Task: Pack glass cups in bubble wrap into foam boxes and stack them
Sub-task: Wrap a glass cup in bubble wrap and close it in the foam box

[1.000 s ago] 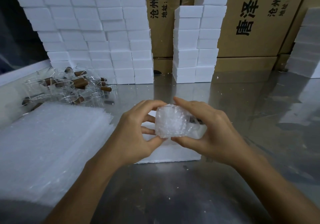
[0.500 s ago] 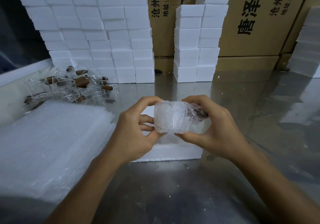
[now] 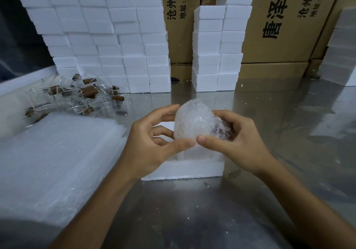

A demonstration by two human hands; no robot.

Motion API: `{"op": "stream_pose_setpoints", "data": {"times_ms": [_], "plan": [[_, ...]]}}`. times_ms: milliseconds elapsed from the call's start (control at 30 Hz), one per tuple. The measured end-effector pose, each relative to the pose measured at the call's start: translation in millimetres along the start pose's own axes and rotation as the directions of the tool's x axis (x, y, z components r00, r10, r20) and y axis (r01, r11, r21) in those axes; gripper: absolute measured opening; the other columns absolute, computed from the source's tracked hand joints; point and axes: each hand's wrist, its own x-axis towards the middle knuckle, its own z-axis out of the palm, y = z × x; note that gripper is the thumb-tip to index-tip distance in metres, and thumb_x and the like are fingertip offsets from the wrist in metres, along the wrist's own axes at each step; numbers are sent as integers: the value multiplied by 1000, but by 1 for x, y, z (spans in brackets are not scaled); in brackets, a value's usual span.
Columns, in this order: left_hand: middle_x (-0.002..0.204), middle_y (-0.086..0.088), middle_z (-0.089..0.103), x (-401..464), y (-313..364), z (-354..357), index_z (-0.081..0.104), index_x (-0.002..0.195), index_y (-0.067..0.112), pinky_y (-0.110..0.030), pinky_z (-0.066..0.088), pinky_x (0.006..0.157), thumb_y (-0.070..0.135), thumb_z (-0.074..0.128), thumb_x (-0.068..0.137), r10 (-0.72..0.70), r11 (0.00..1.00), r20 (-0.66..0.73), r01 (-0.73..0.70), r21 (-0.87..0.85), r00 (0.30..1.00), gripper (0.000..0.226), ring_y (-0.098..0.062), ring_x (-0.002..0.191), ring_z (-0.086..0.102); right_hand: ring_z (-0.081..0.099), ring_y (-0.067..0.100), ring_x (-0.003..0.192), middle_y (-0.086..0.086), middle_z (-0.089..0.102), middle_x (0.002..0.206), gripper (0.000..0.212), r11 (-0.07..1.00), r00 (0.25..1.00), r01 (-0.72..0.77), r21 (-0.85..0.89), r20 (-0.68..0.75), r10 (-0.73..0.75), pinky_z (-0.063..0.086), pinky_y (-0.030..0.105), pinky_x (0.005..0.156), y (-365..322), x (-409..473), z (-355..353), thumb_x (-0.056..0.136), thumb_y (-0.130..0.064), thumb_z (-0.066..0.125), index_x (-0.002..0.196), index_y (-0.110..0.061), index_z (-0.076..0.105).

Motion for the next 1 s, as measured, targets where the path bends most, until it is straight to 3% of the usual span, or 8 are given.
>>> {"op": "stream_pose_setpoints", "data": {"times_ms": [133,267,433,533,600,700,867,1000], "plan": [[99,12,71,0,-2,0,60,121,38,-28,56,63,53,74,64,-77,994,21,78,-71,997,61,-16,81,70,72,25,86,4,75,95,56,997,998,-56,59,-10,57,60,45,76,0,-1,1,63,-47,84,108,-17,71],[106,6,70,2,-5,-5,62,119,35,-34,58,75,48,75,66,-86,996,113,86,11,990,56,-20,88,68,72,18,87,-2,74,95,57,993,999,-33,109,-18,35,61,31,75,1,-1,3,61,-38,86,112,-17,69],[112,18,65,2,-12,-15,58,112,37,-32,56,82,28,82,63,-45,988,67,34,148,997,55,-14,94,66,71,18,74,0,75,92,48,957,990,-107,271,-57,127,59,27,71,1,3,3,74,-30,74,117,-12,65],[110,27,59,2,-17,-17,53,110,42,-25,49,84,26,84,67,-26,945,36,13,327,999,55,-2,99,59,71,17,73,3,77,87,32,920,982,-124,373,-85,167,60,28,73,3,4,6,76,-14,73,106,-4,70],[110,23,57,1,-21,-17,49,113,41,-33,48,88,23,82,72,-5,862,53,-22,507,999,56,-3,100,54,72,16,73,4,77,83,27,912,979,-134,388,-93,183,61,28,76,6,3,11,78,-2,73,104,1,69],[113,12,55,0,-25,-18,44,115,40,-45,45,96,34,75,71,-80,816,120,-4,578,990,54,-14,104,51,72,19,76,8,77,85,24,917,974,-142,372,-114,196,61,31,80,9,2,16,80,7,72,103,3,69],[120,10,52,-4,-28,-16,32,118,50,-42,44,98,69,60,63,-146,845,105,69,530,984,64,-13,110,50,75,24,82,12,77,89,23,933,974,-158,323,-102,200,60,35,85,10,0,20,78,10,74,97,-4,71],[129,10,52,-5,-35,-8,37,127,46,-47,45,100,68,65,65,-129,831,30,91,549,991,72,-15,114,50,72,37,84,15,77,92,23,964,986,-118,239,-84,141,58,42,84,11,-1,25,79,10,74,94,-6,73]]}}
